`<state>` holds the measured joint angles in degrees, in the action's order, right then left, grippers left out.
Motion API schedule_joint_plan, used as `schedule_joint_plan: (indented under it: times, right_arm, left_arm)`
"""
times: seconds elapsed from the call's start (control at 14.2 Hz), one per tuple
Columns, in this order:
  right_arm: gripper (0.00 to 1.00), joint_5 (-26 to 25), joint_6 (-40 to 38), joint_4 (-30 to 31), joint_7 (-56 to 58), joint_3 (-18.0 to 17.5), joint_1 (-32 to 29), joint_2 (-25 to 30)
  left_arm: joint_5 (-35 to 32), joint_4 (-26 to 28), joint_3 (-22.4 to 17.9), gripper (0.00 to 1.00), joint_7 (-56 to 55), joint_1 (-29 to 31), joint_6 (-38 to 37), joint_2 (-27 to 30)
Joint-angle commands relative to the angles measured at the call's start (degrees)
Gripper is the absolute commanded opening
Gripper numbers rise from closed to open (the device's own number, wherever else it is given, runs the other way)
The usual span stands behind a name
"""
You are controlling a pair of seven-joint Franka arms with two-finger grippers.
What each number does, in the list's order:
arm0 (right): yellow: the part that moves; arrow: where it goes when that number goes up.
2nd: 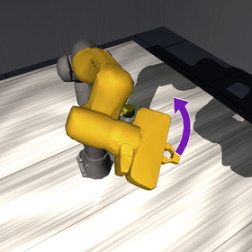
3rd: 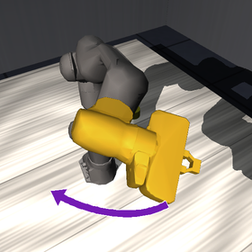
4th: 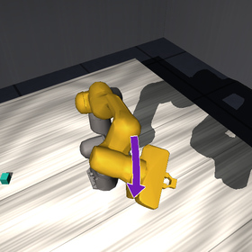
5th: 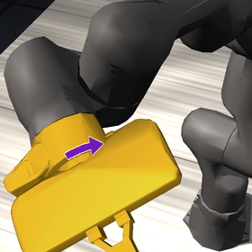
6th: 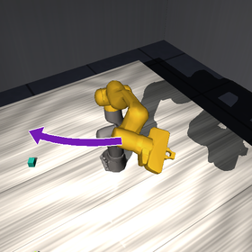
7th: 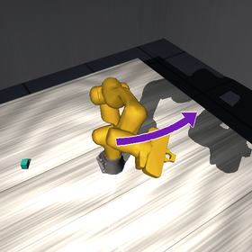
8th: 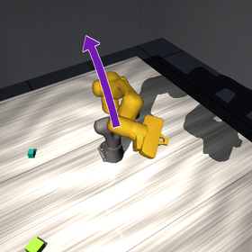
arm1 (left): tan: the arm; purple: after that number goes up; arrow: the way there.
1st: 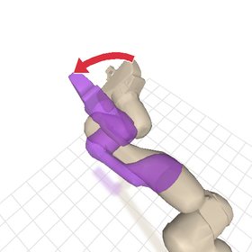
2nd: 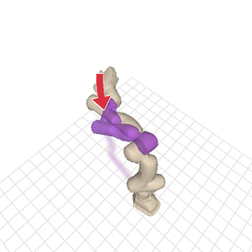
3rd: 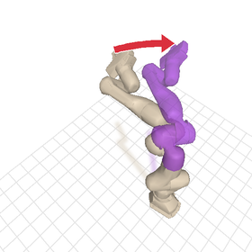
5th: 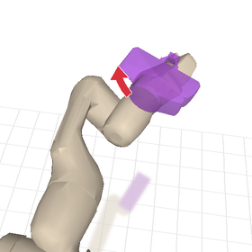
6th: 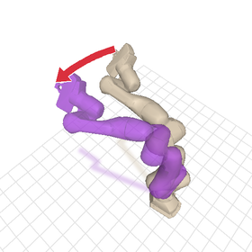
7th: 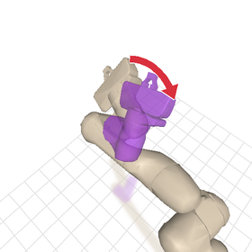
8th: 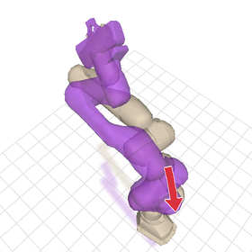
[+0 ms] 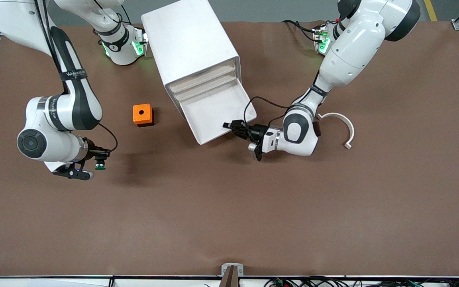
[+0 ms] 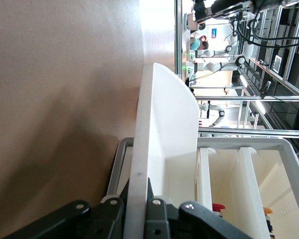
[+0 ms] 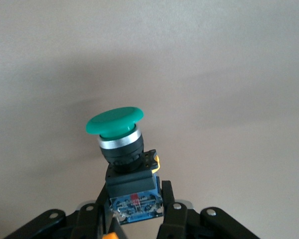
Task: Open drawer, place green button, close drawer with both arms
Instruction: 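Pull the drawer open with the left gripper while the right gripper lifts the button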
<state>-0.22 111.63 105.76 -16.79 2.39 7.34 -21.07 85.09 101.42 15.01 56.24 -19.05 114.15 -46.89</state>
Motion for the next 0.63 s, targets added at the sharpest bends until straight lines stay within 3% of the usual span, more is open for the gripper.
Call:
schedule_joint_plan:
  times: [0.0, 0.07, 0.14, 0.35, 0.56]
  right_arm:
    - [0.15, -0.3, -4.0, -0.3, -7.8, -0.1, 3.6, 2.9]
    - [0.15, -0.3, -5.5, -0.7, -11.2, -0.1, 5.6, 3.6]
    - [0.15, -0.3, -7.2, -1.5, -14.6, -0.1, 7.4, 3.8]
    - [0.16, -0.1, -14.7, -6.4, -24.8, -0.2, 13.0, 4.0]
    - [0.18, -0.1, -16.4, -8.5, -36.0, -0.2, 19.3, 4.0]
  left_arm:
    - [-0.2, -1.8, -0.2, 0.23, -2.9, 0.2, 0.9, -0.1]
    - [-0.5, -1.8, -0.4, 0.55, -3.4, 0.2, 0.9, -0.1]
    - [-1.4, -1.8, -0.8, 1.0, -4.5, 0.2, 1.0, 0.0]
    - [-6.6, -2.1, -2.3, 1.0, -10.9, 0.4, 1.0, 0.7]
    - [-14.8, -4.7, -2.3, 1.0, -18.5, 3.5, 0.7, 0.8]
